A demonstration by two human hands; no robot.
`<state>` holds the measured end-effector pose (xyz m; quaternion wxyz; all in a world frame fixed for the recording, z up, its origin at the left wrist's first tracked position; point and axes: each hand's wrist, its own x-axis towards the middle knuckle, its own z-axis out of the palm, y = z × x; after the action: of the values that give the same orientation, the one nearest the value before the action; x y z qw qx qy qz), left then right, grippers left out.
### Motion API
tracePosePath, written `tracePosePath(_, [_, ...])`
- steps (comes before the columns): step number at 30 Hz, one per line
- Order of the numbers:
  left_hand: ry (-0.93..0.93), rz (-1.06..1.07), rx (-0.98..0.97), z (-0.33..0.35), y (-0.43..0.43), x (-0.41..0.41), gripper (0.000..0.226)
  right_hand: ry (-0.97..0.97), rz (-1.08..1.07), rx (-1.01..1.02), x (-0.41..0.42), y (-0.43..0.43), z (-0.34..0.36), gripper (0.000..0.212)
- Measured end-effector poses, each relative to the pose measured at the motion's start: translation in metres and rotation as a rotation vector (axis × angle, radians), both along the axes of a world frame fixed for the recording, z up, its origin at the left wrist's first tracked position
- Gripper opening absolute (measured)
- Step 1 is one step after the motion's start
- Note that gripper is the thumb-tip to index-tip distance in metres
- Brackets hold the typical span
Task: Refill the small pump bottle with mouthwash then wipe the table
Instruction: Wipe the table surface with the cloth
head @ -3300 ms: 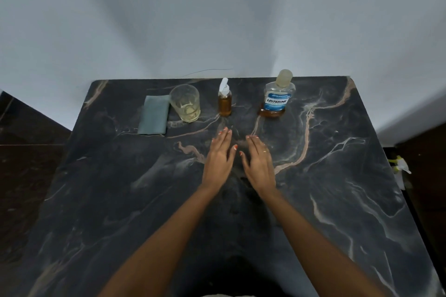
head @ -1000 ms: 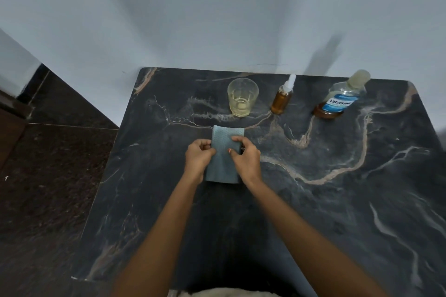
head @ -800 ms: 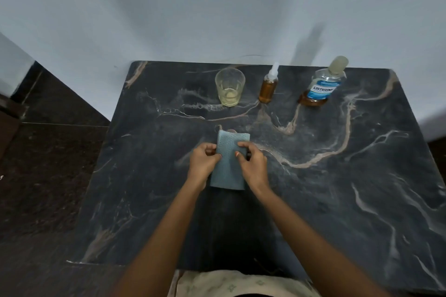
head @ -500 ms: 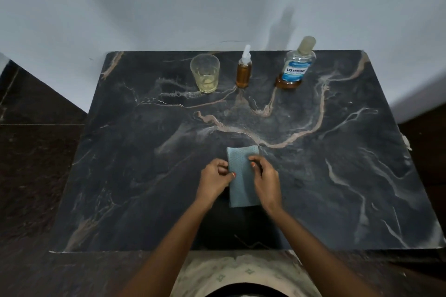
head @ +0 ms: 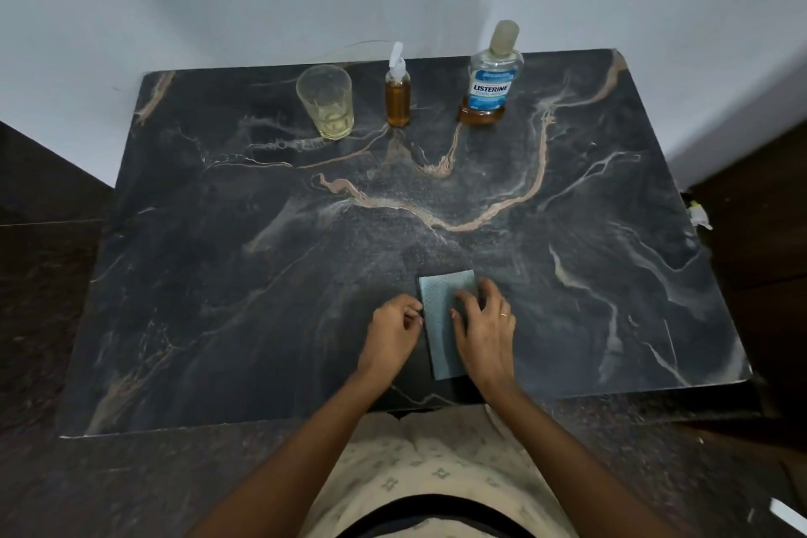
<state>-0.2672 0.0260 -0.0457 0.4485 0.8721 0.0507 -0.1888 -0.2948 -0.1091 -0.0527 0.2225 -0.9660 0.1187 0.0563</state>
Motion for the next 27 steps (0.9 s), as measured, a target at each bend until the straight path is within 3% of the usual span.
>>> tracePosePath(4, [-0.292,-0.067,0.201,-0.006,0.019,-0.001,0.027,-0.002,0.135,-0.155,-0.009,0.012,-0.003,0.057])
tracePosePath(7, [-0.367,-0.127,0.366,-0.016,0.042,0.006,0.041,0.074,0.22,-0.284,-0.017,0.022,-0.008,0.077])
tracePosePath(19, [-0.308,-0.213,0.593,-0.049,0.086,0.011,0.058,0.043,-0.05,-0.27,-0.013,0.002,-0.017,0.056])
tracePosePath(23, [-0.334,-0.202,0.588,-0.052,0.085,0.011,0.054,0.025,-0.19,-0.188,-0.01,-0.018,-0.025,0.066])
tracePosePath(27, [-0.349,-0.191,0.585,-0.053,0.085,0.011,0.052,0.063,-0.168,-0.179,-0.007,-0.02,-0.028,0.075])
